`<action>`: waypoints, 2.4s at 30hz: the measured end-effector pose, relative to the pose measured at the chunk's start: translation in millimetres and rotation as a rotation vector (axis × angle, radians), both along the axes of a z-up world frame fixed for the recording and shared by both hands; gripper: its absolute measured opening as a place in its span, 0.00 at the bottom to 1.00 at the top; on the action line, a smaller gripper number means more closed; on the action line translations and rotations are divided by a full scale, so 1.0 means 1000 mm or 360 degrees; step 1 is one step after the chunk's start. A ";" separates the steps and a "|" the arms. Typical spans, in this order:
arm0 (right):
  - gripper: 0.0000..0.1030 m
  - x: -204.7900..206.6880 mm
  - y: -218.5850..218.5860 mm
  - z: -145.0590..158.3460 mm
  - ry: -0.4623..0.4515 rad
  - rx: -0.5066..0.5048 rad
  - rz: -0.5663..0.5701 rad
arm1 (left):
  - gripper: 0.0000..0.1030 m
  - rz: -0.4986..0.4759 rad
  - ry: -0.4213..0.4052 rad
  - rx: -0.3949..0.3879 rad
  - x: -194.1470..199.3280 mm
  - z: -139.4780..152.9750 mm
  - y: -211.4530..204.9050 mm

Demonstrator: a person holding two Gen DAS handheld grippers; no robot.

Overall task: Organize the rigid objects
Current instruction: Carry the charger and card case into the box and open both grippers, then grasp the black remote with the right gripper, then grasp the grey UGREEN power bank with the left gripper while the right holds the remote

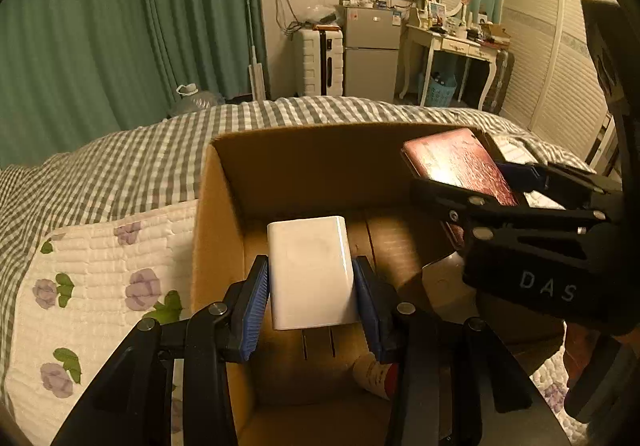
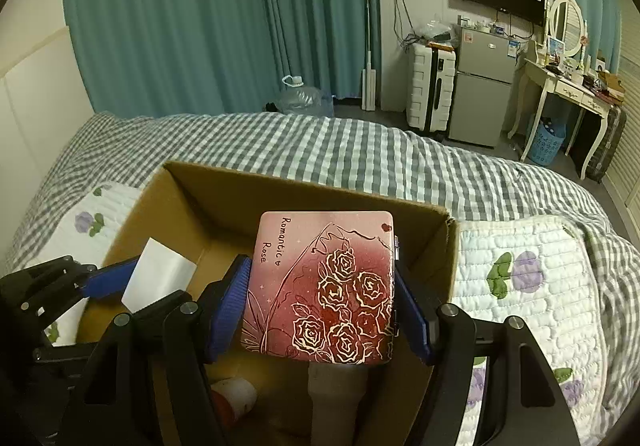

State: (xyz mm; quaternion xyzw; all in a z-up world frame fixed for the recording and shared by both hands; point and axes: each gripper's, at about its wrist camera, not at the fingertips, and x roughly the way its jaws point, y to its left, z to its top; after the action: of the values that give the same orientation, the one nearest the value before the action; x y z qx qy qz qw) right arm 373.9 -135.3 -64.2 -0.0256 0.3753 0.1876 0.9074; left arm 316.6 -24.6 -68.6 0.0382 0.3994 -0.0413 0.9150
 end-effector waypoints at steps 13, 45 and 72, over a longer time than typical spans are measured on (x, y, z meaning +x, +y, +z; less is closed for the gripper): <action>0.91 -0.066 -0.044 0.079 -0.0259 0.0105 -0.0137 | 0.66 0.0062 -0.0061 -0.0039 -0.060 0.050 0.010; 0.48 -0.198 -0.006 -0.096 0.0355 -0.0325 0.0075 | 0.69 0.0249 0.0156 -0.0036 -0.191 -0.056 0.047; 0.18 -0.202 -0.083 -0.017 0.0099 -0.0161 -0.0043 | 0.69 0.0074 0.0266 -0.0044 -0.171 -0.053 -0.039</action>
State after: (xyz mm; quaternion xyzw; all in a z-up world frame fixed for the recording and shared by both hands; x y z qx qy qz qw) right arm 172.2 -218.3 -81.2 -0.0605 0.4128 0.1567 0.8952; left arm 146.0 -64.0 -122.1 0.0128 0.4745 -0.0285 0.8797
